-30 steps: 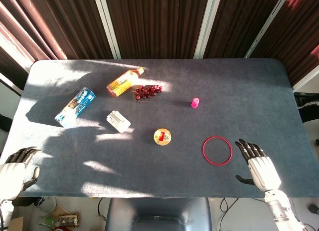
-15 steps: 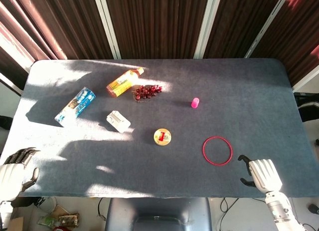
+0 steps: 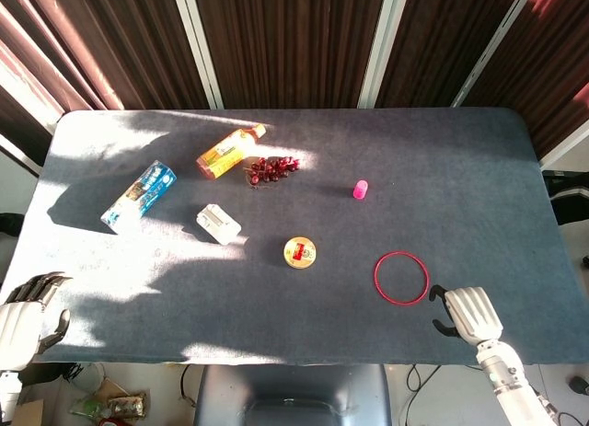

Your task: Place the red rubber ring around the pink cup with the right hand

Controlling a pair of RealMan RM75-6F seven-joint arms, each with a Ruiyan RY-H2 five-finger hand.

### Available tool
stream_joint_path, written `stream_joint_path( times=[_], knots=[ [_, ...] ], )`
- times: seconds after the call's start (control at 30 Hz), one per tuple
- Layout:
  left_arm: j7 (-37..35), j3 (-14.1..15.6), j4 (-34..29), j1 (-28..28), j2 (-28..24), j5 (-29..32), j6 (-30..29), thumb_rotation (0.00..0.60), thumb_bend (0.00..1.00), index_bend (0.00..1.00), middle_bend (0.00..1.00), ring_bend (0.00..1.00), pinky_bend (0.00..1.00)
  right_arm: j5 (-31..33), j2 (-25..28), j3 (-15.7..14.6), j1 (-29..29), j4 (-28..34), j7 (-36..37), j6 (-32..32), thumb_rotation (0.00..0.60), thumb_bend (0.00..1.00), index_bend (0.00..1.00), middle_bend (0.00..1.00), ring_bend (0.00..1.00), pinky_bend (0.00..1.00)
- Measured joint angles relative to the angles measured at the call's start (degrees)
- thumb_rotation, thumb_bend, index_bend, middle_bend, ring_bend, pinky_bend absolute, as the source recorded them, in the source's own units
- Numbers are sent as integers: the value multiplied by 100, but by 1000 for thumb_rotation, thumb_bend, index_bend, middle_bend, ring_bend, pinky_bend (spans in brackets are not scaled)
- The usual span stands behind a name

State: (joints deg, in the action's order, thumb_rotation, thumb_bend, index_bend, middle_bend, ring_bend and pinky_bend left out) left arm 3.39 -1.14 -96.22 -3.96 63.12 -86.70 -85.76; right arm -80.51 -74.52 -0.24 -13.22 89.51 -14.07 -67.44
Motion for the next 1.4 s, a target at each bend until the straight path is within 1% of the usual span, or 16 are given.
stream_joint_path(
  times=[0.1, 0.2, 0.4, 0.6, 1.03, 1.4],
  knots=[
    [-24, 2, 6, -2, -10, -9, 5, 600, 480, 262, 193, 168, 270, 161, -191, 83, -117, -165, -53, 181, 600, 330, 531, 918, 1000, 1000],
    [-40, -5, 5, 0, -17, 7, 5, 600, 479, 262, 193, 168, 270, 269, -330, 143, -194, -256, -57, 297, 600, 331, 530, 918, 1000, 1000],
    [-56, 1, 7, 2, -25, -9, 5, 600, 478, 262, 194, 168, 270, 365, -563, 232, -320, -454, 84, 434, 600, 373, 580, 918, 1000, 1000],
    [-92, -2, 9, 5, -35, -6, 4, 600, 477, 262, 195, 168, 270, 350, -717, 235, -379, -597, 151, 461, 600, 428, 606, 918, 1000, 1000],
    [-108, 2, 8, 3, -42, -14, 14, 600, 477, 264, 198, 168, 270, 405, -846, 192, -454, -735, 199, 561, 600, 431, 609, 918, 1000, 1000],
    [-134, 4, 8, 8, -53, -18, 10, 600, 479, 263, 199, 169, 270, 441, -943, 176, -495, -852, 219, 609, 600, 438, 639, 918, 1000, 1000]
  ],
)
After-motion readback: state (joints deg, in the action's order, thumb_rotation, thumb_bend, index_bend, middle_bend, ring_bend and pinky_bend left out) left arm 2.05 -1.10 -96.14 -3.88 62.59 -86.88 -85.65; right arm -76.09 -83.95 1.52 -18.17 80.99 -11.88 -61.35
